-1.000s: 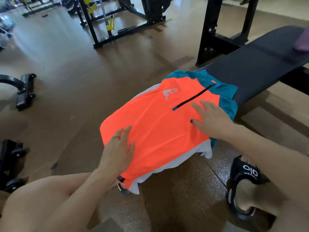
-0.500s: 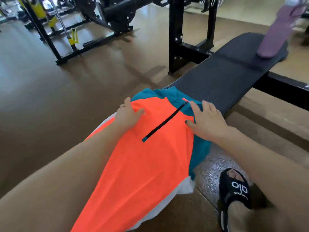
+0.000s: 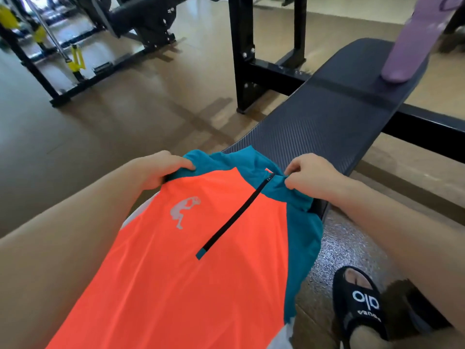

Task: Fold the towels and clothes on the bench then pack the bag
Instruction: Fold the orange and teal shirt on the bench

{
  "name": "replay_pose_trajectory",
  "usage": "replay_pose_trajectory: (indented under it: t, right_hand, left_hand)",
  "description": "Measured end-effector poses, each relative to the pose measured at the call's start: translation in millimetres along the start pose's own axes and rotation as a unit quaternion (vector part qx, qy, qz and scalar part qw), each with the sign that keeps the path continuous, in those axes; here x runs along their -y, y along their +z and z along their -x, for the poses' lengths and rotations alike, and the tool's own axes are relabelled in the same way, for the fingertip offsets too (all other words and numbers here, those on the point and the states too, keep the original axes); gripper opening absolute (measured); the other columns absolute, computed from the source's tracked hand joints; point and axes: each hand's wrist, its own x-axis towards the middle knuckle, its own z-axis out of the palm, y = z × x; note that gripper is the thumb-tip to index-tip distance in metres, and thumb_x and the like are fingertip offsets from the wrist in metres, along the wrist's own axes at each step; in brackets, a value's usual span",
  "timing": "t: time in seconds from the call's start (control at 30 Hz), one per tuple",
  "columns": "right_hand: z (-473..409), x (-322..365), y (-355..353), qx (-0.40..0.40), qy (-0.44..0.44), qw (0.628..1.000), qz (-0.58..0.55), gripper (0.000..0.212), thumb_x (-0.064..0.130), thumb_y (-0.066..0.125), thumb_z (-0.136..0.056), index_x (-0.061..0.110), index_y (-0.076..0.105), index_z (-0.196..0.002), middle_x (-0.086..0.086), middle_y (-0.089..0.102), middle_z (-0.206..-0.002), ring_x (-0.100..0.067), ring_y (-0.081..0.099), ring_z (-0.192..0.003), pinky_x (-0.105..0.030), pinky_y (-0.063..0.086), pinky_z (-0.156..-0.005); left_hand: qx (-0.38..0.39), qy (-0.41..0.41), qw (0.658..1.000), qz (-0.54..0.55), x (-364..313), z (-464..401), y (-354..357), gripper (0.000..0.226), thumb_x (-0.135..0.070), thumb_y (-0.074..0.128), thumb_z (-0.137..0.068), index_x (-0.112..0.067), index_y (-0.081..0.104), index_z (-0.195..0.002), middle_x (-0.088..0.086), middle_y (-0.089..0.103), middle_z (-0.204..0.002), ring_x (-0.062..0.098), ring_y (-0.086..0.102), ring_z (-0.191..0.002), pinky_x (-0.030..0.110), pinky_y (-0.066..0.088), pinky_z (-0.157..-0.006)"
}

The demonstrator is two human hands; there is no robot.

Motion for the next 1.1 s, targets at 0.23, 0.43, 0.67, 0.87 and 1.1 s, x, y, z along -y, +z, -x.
replay_pose_trajectory:
  t: [0.23, 0.43, 0.67, 0.87, 1.1]
  right_hand:
    - [4.0, -4.8, -13.6, 0.012, 0.007, 1.000, -0.025, 0.008, 0.010, 0.064, -0.081, 0.018, 0.064, -0.081, 0.002, 0.066, -0.083, -0.012, 0.057, -0.074, -0.025, 0.038, -0.055]
    - [0.3, -2.3, -16.6, -0.022, 0.009, 0.997, -0.074, 0.010, 0.007, 0.065, -0.077, 0.012, 0.065, -0.087, -0.001, 0.065, -0.086, -0.013, 0.056, -0.075, -0.027, 0.040, -0.056]
    - [1.6, -7.0, -20.8, 0.032, 0.052, 0.994, -0.093, 0.031, 0.000, 0.062, -0.072, 0.017, 0.063, -0.099, 0.002, 0.055, -0.093, -0.011, 0.051, -0.078, -0.026, 0.036, -0.055]
    - [-0.5, -8.6, -24.9, 0.007, 0.047, 0.992, -0.116, 0.034, -0.006, 0.057, -0.067, 0.018, 0.070, -0.088, -0.003, 0.067, -0.093, -0.018, 0.061, -0.084, -0.033, 0.055, -0.070]
    - [-9.1, -17.4, -23.8, 0.005, 0.039, 0.998, -0.046, 0.027, 0.003, 0.063, -0.077, 0.017, 0.063, -0.100, -0.003, 0.062, -0.099, -0.015, 0.057, -0.082, -0.028, 0.046, -0.059]
  left_hand:
    - [0.125, 0.027, 0.979, 0.158, -13.4, 12.7, -6.0, 0.038, -0.004, 0.049, -0.091, -0.010, 0.063, -0.126, 0.012, 0.074, -0.118, 0.028, 0.074, -0.094, 0.040, 0.056, -0.086]
    - [0.144, 0.076, 0.970, 0.183, -21.6, 22.6, -9.9, 0.032, -0.007, 0.051, -0.096, -0.023, 0.058, -0.124, 0.009, 0.074, -0.119, 0.026, 0.073, -0.095, 0.040, 0.057, -0.084]
    - [0.188, 0.013, 0.969, 0.158, -30.3, 38.1, -12.8, 0.028, -0.013, 0.054, -0.084, -0.009, 0.068, -0.109, 0.011, 0.076, -0.104, 0.026, 0.074, -0.081, 0.036, 0.058, -0.082]
    - [0.097, 0.131, 0.986, 0.046, -42.6, 37.8, -18.4, 0.013, -0.004, 0.059, -0.093, -0.013, 0.067, -0.098, 0.007, 0.075, -0.094, 0.020, 0.070, -0.082, 0.033, 0.056, -0.079]
    - [-0.227, 0.330, 0.792, -0.460, -27.5, 1.5, -40.7, 0.061, -0.028, 0.074, -0.081, -0.009, 0.048, -0.133, 0.015, 0.048, -0.134, 0.034, 0.049, -0.120, 0.046, 0.042, -0.104]
